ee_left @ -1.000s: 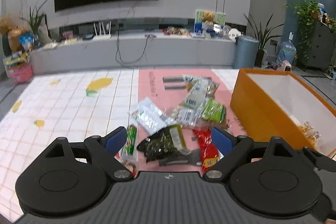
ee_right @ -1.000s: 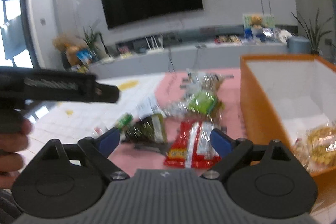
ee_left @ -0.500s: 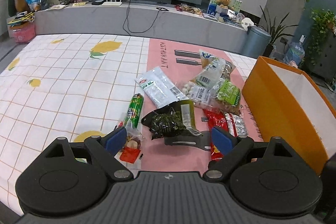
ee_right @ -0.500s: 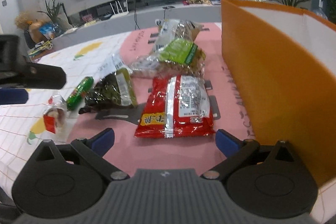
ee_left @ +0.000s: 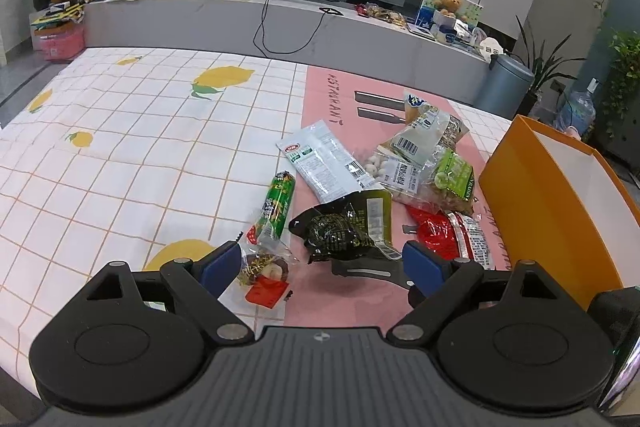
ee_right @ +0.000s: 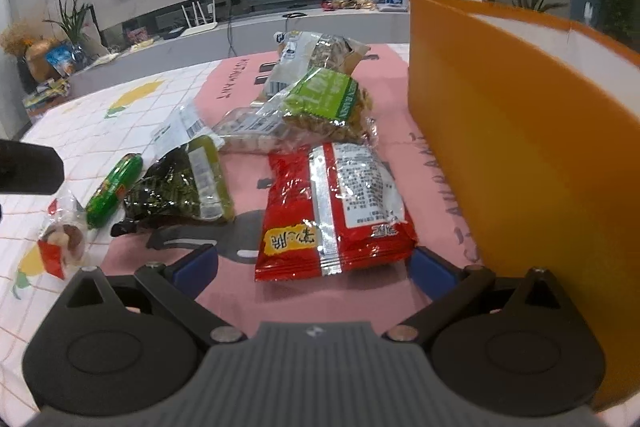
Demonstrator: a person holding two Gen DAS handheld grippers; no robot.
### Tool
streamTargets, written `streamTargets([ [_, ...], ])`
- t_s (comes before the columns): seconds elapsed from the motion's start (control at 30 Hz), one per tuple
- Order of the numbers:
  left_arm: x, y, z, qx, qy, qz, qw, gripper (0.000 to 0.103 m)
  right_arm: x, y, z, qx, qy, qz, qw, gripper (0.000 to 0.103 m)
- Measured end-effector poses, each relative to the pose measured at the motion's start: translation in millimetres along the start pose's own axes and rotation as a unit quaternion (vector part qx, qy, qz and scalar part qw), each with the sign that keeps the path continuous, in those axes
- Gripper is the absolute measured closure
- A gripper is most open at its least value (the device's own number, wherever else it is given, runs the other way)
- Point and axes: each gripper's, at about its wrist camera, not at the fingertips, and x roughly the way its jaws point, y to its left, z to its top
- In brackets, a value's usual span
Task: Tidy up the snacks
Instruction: 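Grasp the red spicy-strip bag with the right gripper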
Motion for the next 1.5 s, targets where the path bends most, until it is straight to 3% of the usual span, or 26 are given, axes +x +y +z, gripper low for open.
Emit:
streamTargets([
  [0.07, -1, 0, 1, 0.002, -0.002, 0.003, 1.0, 0.0, -9, 9, 1, -0.038, 0.001, -0.015, 0.999, 0.003],
  [0.23, -4, 1, 3, -0.004, -0.006, 0.001, 1.0, 0.0, -39, 30, 5, -0.124, -0.077, -0.049, 0.988, 0.003],
  [0.3, -6, 2, 5, -0.006, -0.008, 0.0, 1.0, 0.0, -34, 31, 11, -0.132, -0.083, -0.058, 0.986, 0.003],
  [0.6, -2, 5, 4, -0.01, -0.003, 0.003, 0.9999, 0.0, 29, 22, 22, -0.117, -0.012, -0.06, 0.991, 0.003],
  [0.8, 2, 5, 2, -0.011, 0.004, 0.003, 0.9999, 0.0, 44, 0, 29, -0.036, 0.015, -0.011, 0.999, 0.005],
  [0.87, 3, 5, 1, -0.009, 0.006, 0.003, 0.9999, 0.0, 42, -2, 28, -0.037, 0.008, -0.006, 0.999, 0.013],
  [0.93, 3, 5, 1, -0.009, 0.007, 0.002, 0.9999, 0.0, 38, -2, 26, -0.05, 0.002, 0.0, 0.999, 0.03],
  [1.3, 5, 4, -4, -0.002, 0.003, 0.016, 0.9999, 0.0, 7, -6, 13, -0.089, 0.032, 0.034, 0.995, 0.033],
  [1.5, 2, 15, 4, -0.024, 0.003, 0.001, 0.9997, 0.0, -22, -14, 8, -0.087, 0.042, 0.049, 0.994, 0.033],
])
